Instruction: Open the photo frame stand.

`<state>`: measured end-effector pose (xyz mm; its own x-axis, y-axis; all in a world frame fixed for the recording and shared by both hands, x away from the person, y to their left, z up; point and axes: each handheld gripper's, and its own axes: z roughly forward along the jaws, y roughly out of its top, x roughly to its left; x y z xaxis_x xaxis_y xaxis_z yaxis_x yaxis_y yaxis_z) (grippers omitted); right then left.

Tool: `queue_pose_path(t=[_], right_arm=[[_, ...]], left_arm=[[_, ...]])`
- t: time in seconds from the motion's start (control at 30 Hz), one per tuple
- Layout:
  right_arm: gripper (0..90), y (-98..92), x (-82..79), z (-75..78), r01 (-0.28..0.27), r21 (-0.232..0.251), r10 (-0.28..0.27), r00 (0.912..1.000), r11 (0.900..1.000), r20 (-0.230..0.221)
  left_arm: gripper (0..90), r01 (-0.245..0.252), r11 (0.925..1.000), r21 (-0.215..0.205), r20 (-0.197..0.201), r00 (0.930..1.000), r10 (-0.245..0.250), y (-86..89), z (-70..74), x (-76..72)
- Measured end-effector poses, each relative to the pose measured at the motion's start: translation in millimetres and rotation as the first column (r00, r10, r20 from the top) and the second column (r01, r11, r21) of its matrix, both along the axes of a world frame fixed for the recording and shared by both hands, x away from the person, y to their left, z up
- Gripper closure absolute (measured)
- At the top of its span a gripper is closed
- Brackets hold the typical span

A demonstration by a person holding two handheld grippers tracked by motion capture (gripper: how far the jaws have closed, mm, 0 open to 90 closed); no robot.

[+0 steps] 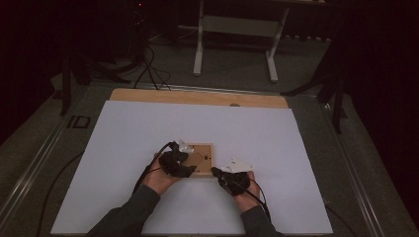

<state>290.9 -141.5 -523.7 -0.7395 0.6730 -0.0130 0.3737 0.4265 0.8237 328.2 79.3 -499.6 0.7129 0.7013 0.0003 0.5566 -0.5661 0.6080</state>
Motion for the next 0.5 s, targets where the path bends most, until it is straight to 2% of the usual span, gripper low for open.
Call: queue_pose_path(t=[0.2, 0.5], right_arm=[[89.5, 0.1, 0.0, 0.0, 0.000, 0.000, 0.000, 1.0000, 1.000, 0.001], [89.4, 0.1, 0.0, -0.1, 0.000, 0.001, 0.000, 1.0000, 1.000, 0.002]], left_arm=[[49.5, 0.002, 0.9999, 0.013, -0.014, 0.9999, -0.002, -1.8, 1.3, 2.4], [50.6, 0.016, 0.9968, 0.078, -0.062, 0.9980, -0.011, -8.1, 7.5, 8.5]])
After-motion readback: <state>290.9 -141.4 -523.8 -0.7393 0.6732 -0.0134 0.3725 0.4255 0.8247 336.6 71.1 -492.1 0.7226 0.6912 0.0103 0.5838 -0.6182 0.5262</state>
